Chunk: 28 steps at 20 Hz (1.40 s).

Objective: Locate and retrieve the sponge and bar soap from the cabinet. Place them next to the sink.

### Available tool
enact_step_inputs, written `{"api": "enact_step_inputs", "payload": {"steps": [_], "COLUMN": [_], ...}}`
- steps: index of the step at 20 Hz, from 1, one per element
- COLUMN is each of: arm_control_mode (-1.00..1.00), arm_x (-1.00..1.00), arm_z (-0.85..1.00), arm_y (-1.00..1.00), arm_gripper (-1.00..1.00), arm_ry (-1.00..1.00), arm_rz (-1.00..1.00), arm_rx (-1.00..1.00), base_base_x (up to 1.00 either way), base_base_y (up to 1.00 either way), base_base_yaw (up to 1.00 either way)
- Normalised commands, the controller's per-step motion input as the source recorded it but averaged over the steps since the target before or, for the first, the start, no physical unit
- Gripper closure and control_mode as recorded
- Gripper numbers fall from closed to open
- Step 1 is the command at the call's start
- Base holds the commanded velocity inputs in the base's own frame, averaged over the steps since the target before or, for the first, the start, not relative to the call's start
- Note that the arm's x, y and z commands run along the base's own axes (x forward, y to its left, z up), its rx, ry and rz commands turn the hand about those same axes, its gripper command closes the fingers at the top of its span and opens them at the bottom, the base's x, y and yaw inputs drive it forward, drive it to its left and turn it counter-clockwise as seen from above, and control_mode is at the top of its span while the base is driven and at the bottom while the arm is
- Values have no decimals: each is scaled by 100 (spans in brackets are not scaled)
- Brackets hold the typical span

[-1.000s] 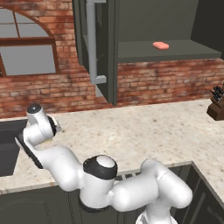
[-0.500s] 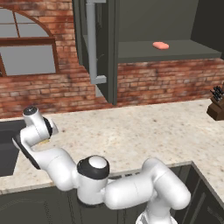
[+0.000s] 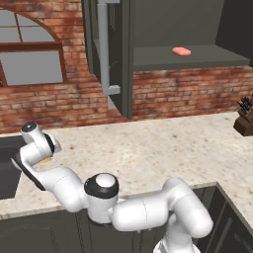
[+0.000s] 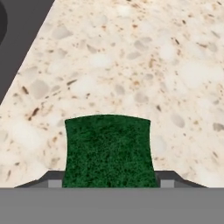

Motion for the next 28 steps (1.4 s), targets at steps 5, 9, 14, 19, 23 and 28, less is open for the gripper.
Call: {"api": "enact_step_inputs", "payload": {"steps": [5, 9, 14, 19, 23, 28], "arm_control_mode": [-100, -100, -100, -100, -100, -100], "arm_x": [11, 3, 1, -1, -34, -68], "arm_z": [-16, -24, -17, -3, 39, 31], "arm_y": [9, 6, 1, -1, -3, -4], "arm_gripper": [100, -100, -100, -100, -100, -100], "arm_ry": [0, 0, -1, 0, 0, -2], "arm_rz": [-2, -2, -1, -1, -6, -6], "arm_rx": [0, 0, 0, 1, 14, 10], "base_base_x": [0, 0, 0, 0, 0, 0], "base_base_y": [0, 0, 0, 0, 0, 0], "base_base_yaw": [0, 0, 0, 0, 0, 0]}}
